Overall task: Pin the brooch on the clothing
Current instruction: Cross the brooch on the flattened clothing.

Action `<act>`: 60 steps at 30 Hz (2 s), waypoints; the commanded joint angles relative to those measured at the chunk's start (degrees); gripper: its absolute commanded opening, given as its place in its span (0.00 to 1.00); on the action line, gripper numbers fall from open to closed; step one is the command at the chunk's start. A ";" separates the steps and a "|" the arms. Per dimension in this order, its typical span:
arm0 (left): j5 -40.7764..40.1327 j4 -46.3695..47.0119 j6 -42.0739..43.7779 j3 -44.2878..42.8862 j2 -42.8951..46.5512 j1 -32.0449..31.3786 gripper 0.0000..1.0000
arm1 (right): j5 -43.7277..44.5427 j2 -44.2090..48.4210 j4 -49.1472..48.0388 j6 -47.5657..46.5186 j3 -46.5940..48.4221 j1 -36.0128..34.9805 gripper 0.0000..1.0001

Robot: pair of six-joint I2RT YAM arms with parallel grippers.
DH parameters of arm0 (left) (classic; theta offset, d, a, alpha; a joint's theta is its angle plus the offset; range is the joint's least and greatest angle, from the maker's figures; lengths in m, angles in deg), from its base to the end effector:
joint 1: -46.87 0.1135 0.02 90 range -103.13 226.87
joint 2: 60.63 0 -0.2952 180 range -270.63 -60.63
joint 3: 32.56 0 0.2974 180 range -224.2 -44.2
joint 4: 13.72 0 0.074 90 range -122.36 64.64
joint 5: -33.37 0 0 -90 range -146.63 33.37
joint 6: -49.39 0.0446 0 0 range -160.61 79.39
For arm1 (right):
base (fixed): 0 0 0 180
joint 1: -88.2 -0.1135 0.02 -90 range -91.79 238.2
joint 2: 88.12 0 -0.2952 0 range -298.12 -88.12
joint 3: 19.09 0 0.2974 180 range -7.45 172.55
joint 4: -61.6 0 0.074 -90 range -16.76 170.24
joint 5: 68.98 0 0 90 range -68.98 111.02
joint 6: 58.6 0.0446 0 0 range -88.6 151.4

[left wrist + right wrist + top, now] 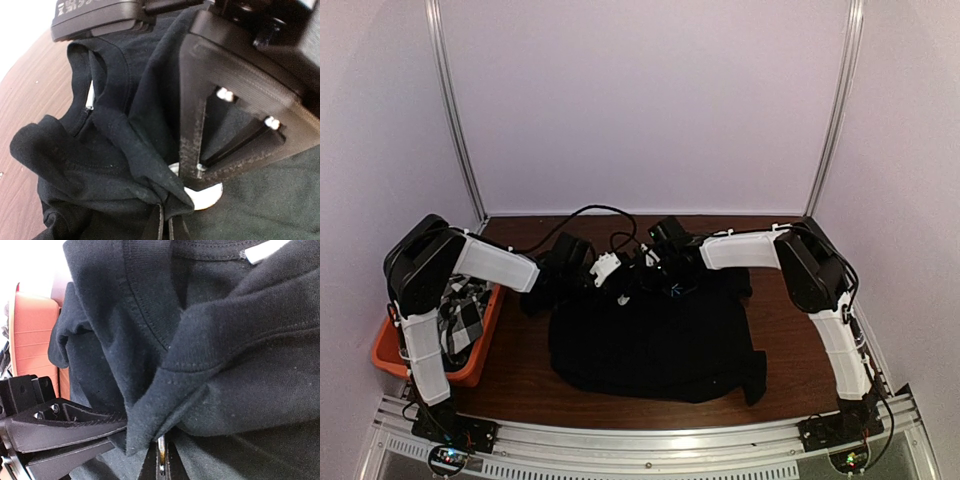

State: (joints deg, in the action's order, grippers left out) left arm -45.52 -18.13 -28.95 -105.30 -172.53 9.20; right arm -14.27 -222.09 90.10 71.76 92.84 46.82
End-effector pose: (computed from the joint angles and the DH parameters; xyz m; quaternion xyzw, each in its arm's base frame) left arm 0.3478 -0.2794 0.1184 0.4164 0.8153 -0.1750 0.3622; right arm 0.4113 0.3967 0.1291 -0.1103 0.8961 0.4263 0.0566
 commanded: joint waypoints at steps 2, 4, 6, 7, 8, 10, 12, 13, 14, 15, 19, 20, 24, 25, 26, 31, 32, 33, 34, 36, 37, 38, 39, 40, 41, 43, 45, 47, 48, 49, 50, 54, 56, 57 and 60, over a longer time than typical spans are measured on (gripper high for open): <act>3.04 2.76 -0.32 0.37 1.39 -0.39 0.00 | -2.77 -1.79 1.05 -1.92 2.45 -1.17 0.00; 3.25 2.79 -0.34 0.37 1.32 -0.39 0.00 | -3.37 -2.06 1.19 -2.28 2.92 -1.60 0.00; 3.22 2.75 -0.40 0.37 1.08 -0.39 0.00 | -3.90 -2.00 1.02 -2.57 3.07 -1.81 0.00; 3.11 2.75 -0.42 0.37 1.05 -0.39 0.00 | -4.16 -1.99 0.91 -2.71 3.07 -1.99 0.00; 3.12 2.67 -0.41 0.37 0.98 -0.39 0.00 | -4.37 -1.92 0.89 -2.95 3.07 -2.15 0.00; 3.15 2.71 -0.37 0.37 0.89 -0.39 0.00 | -4.80 -1.82 0.89 -3.38 3.01 -2.46 0.00; 3.04 2.72 -0.41 0.37 0.71 -0.39 0.00 | -5.16 -1.66 0.95 -3.74 2.78 -2.69 0.00; 3.10 2.76 -0.43 0.31 0.54 -0.39 0.00 | -5.33 -1.50 0.79 -3.92 2.61 -2.72 0.00; 3.12 2.73 -0.50 0.35 0.43 -0.39 0.00 | -5.68 -1.28 0.47 -3.89 2.13 -2.75 0.00; 3.11 2.64 -0.58 0.30 0.36 -0.39 0.00 | -5.86 -0.94 0.07 -3.94 1.84 -2.88 0.00; 2.65 2.38 -0.70 0.11 0.00 -0.39 0.00 | -6.99 -0.22 -1.15 -4.33 0.98 -3.00 0.00; 2.75 2.36 -0.79 0.17 -0.01 -0.39 0.00 | -7.17 -0.11 -1.35 -4.47 0.84 -3.00 0.00; 2.73 2.45 -1.12 0.19 -0.10 -0.39 0.00 | -8.56 -0.05 -1.54 -5.11 0.55 -3.19 0.00; 2.68 2.41 -1.19 0.19 -0.11 -0.39 0.00 | -9.23 0.06 -1.57 -5.49 0.46 -3.24 0.00; 2.51 2.30 -1.42 0.12 -0.08 -0.39 0.00 | -9.84 0.25 -1.75 -5.85 0.25 -3.34 0.00; -0.46 1.16 -4.28 -0.43 -0.32 -0.39 0.00 | -11.90 2.17 -3.52 -6.40 -2.19 -3.37 0.00; -1.13 0.83 -5.17 -0.64 -0.54 -0.39 0.00 | -12.11 2.65 -3.96 -6.29 -2.72 -3.35 0.00; -1.81 0.75 -6.08 -0.68 -0.60 -0.39 0.00 | -12.46 2.97 -4.33 -6.26 -3.18 -3.42 0.00; -2.12 0.75 -6.93 -0.62 -0.58 -0.39 0.00 | -12.80 3.29 -4.79 -6.19 -3.68 -3.44 0.00; -2.24 0.85 -8.35 -0.52 -0.81 -0.39 0.00 | -13.24 3.74 -6.24 -5.72 -4.62 -3.44 0.00; -2.23 0.95 -9.27 -0.45 -1.04 -0.39 0.00 | -13.49 3.86 -6.73 -5.46 -5.04 -3.41 0.00; -1.98 1.18 -9.77 -0.38 -1.20 -0.39 0.00 | -13.83 3.85 -7.21 -5.20 -5.33 -3.41 0.00; -1.68 1.53 -10.30 -0.20 -1.41 -0.39 0.00 | -14.11 3.81 -7.80 -4.88 -5.77 -3.43 0.00; -1.39 1.90 -10.82 0.03 -1.52 -0.39 0.02 | -14.30 3.81 -8.12 -4.71 -6.05 -3.39 0.00; -0.99 2.22 -11.31 0.21 -1.54 -0.39 0.03 | -14.59 3.75 -8.42 -4.58 -6.37 -3.38 0.00; -0.16 2.51 -11.48 0.52 -1.55 -0.39 0.04 | -15.03 3.80 -9.18 -4.22 -6.92 -3.36 0.00; 1.71 2.72 -13.53 0.54 -1.53 -0.43 0.07 | -15.32 3.81 -10.19 -3.66 -7.31 -3.31 0.00; 3.73 2.97 -14.21 0.67 -1.47 -0.54 0.12 | -15.69 3.64 -10.79 -3.21 -7.24 -3.30 0.00; 4.62 3.31 -14.62 0.90 -1.25 -0.60 0.14 | -15.91 3.60 -11.06 -3.00 -7.20 -3.28 0.00; 5.16 3.51 -15.02 1.16 -1.04 -0.83 0.18 | -16.02 3.47 -11.26 -2.91 -7.16 -3.18 0.00; 5.75 3.74 -15.42 1.47 -0.62 -1.09 0.21 | -16.04 3.48 -11.26 -2.84 -7.17 -3.06 0.00; 6.24 5.14 -17.20 3.65 1.37 -2.04 0.34 | -16.38 3.54 -11.43 -3.21 -8.16 -2.36 0.00; 5.43 5.89 -18.45 5.02 2.59 -2.04 0.38 | -16.67 3.91 -11.06 -4.15 -8.82 -2.20 0.00; 5.06 5.97 -18.93 5.47 3.11 -2.03 0.41 | -17.02 4.10 -10.69 -4.82 -9.05 -2.05 0.00; 3.08 5.64 -20.72 6.54 4.42 -2.06 0.48 | -17.56 4.82 -8.50 -7.39 -9.22 -1.68 0.00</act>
State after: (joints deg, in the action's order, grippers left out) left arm -44.21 -15.47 -45.91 -100.43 -170.65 9.07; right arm -28.30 -220.47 82.56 68.52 83.99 46.10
